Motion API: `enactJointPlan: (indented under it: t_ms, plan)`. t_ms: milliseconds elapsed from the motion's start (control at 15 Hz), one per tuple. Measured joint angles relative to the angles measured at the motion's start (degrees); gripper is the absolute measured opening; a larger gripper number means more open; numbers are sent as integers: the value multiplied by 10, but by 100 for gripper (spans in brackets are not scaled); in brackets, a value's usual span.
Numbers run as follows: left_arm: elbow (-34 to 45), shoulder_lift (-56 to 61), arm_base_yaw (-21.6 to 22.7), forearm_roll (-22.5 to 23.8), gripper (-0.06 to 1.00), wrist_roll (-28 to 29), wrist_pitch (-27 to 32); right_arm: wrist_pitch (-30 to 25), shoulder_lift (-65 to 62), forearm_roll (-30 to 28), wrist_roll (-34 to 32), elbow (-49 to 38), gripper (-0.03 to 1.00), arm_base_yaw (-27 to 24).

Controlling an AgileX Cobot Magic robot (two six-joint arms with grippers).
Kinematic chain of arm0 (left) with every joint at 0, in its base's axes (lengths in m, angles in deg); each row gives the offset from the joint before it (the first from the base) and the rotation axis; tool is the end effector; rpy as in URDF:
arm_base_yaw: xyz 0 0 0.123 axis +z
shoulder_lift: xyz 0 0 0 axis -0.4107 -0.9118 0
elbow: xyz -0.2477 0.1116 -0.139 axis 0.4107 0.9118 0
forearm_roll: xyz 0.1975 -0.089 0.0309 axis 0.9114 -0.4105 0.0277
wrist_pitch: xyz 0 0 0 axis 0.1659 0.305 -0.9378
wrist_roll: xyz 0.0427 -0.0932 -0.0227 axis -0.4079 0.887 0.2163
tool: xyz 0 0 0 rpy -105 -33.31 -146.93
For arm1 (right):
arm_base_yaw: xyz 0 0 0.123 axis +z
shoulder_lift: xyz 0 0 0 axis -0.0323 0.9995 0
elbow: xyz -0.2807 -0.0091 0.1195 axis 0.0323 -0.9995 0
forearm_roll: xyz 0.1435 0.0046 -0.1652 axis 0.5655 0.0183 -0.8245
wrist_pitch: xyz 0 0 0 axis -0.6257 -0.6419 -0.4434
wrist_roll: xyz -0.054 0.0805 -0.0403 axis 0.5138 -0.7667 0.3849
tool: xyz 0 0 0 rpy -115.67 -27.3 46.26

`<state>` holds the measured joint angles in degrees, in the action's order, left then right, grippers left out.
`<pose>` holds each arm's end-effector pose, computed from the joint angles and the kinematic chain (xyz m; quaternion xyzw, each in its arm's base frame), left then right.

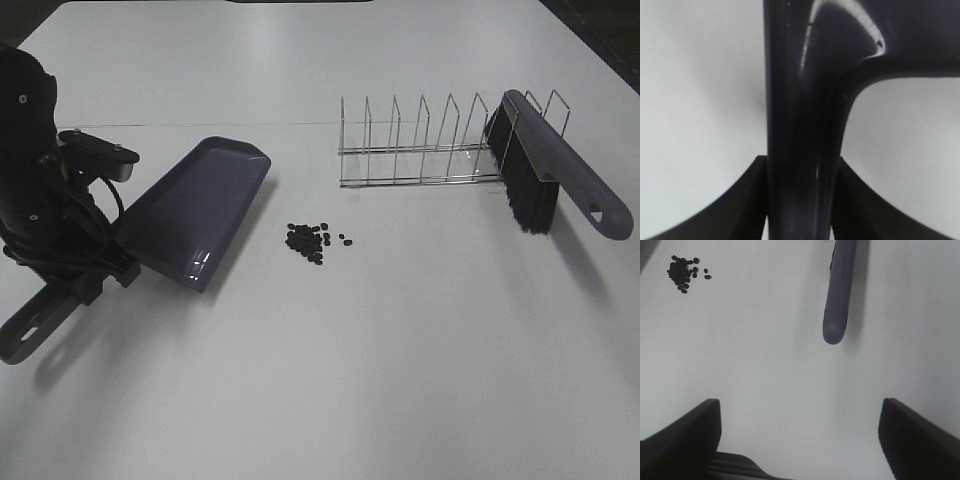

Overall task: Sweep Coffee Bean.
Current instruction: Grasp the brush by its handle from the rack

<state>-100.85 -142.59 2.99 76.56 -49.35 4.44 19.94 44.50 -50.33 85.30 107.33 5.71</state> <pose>0.2997 -0.1068 0.1728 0.2139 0.9756 0.0399 0.0282 0.1461 0.0215 0.3660 -0.0319 0.9663 0.0357 0.2529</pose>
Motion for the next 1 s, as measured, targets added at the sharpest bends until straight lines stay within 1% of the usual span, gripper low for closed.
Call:
enactJointPlan:
  t_ms: [333, 600, 667, 733, 800, 1000]
  plan:
    - [0, 0, 0, -2, 33, 0, -1, -7, 184, -1, 7, 125, 75, 0]
    - [0, 0, 0, -3, 33, 0, -1, -7, 309, -13, 42, 203, 75, 0]
    - [0, 0, 0, -3, 33, 0, -1, -7, 376, -13, 46, 249, 75, 0]
    - [0, 0, 0, -3, 33, 0, -1, -7, 413, -13, 47, 274, 75, 0]
    - [0, 0, 0, -3, 33, 0, -1, -9, 431, -13, 49, 289, 75, 0]
    - [0, 0, 0, -4, 33, 0, 0, -21, 527, -13, 72, 392, 75, -1]
